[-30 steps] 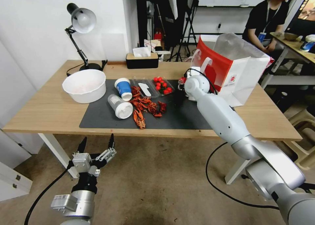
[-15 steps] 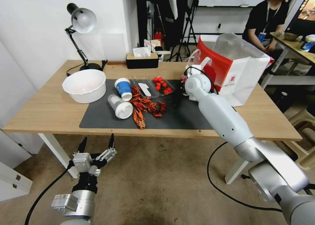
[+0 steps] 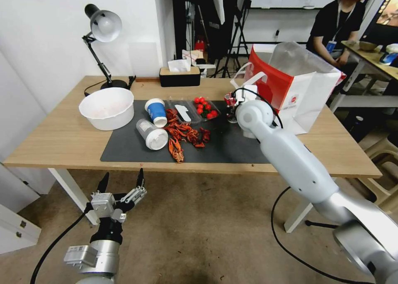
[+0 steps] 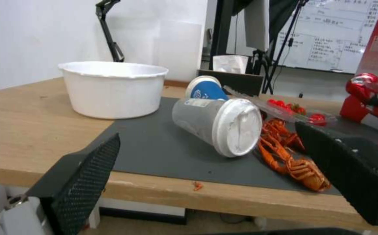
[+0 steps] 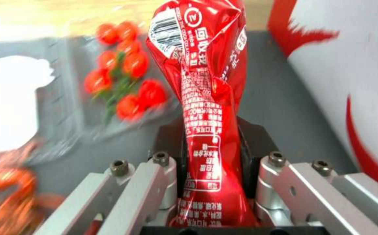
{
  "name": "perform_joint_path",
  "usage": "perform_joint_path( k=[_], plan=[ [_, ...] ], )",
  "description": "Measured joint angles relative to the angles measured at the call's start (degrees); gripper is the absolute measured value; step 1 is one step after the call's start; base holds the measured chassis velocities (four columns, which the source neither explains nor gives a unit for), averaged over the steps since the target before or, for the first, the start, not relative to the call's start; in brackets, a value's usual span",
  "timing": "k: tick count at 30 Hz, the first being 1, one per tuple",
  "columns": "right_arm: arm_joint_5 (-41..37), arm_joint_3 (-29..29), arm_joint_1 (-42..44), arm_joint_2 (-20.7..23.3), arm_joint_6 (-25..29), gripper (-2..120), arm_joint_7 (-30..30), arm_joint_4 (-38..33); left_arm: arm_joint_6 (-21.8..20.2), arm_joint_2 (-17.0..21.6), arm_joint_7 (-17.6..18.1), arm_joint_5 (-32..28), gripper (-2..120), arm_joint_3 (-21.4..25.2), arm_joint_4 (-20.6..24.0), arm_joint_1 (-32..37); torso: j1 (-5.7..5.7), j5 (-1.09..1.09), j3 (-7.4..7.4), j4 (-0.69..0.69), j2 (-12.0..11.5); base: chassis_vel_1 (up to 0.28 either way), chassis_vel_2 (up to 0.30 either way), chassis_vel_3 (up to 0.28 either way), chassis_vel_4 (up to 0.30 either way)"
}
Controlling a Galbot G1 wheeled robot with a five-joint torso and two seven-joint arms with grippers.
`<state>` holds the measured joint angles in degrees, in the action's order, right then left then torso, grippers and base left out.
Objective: Pick up the trash from the table and place it into the takeout bag.
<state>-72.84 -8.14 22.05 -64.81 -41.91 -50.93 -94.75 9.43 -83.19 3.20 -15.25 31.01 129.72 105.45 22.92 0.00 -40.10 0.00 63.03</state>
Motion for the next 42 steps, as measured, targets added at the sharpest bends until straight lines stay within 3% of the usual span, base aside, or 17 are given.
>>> perform_joint_path(
  k=[3,12,17,22,28,31,35,37,39,42],
  plan=[
    [-3.9,1.2,4.7,4.5,0.0,19,-0.4,-9.3,0.0,-0.3,0.0,0.3,100,-0.2,0.2,0.0,0.00,0.01,0.00,0.00,0.0,0.000,0.000,0.000,0.000],
    [-5.8,6.7,11.4,11.3,-0.1,19,2.4,-20.8,0.0,-0.3,0.0,0.2,100,-0.2,-0.1,-0.3,0.00,0.02,0.00,-0.01,0.0,0.000,0.000,0.000,0.000],
    [-1.0,12.0,14.7,15.2,0.5,19,9.2,-26.8,0.1,-0.3,0.0,0.2,100,-0.2,-0.2,-0.3,0.00,0.01,0.00,-0.01,0.0,0.000,0.000,0.000,0.000],
    [6.9,14.9,13.0,18.4,6.0,19,15.1,-29.6,0.1,-0.2,0.0,0.1,100,-0.3,-0.2,-0.4,0.00,0.01,0.00,-0.01,0.0,0.000,0.000,0.000,0.000],
    [10.4,15.1,8.2,19.2,11.3,19,16.8,-26.9,0.1,-0.3,0.0,0.1,100,-0.3,0.0,-0.2,0.00,0.01,0.00,0.00,0.0,0.000,0.000,0.000,0.000],
    [11.6,14.1,1.1,18.2,15.0,19,16.5,-21.2,0.2,-0.5,0.0,0.2,100,-0.5,0.2,-0.1,0.01,0.00,-0.01,0.01,0.0,0.000,0.000,0.000,0.000],
    [12.1,12.4,-5.5,16.0,15.7,19,14.6,-13.9,0.3,-0.6,0.0,0.2,100,-0.7,0.3,0.0,0.02,0.00,-0.01,0.02,0.0,0.000,0.000,0.000,0.000],
    [12.1,12.4,-5.5,16.0,15.7,19,14.6,-13.9,0.3,-0.6,0.0,0.2,100,-0.7,0.3,0.0,0.02,0.00,-0.01,0.02,0.0,0.000,0.000,0.000,0.000],
    [11.5,11.3,-9.2,13.1,13.8,19,9.0,-7.0,0.3,-0.6,0.0,0.2,100,-0.7,0.3,0.0,0.02,0.01,-0.01,0.01,0.0,0.000,0.000,0.000,0.000],
    [10.0,11.2,-9.8,12.3,11.9,19,6.9,-5.2,0.3,-0.5,0.0,0.1,100,-0.7,0.3,0.0,0.02,0.01,-0.01,0.01,0.0,0.000,0.000,0.000,0.000]
  ],
)
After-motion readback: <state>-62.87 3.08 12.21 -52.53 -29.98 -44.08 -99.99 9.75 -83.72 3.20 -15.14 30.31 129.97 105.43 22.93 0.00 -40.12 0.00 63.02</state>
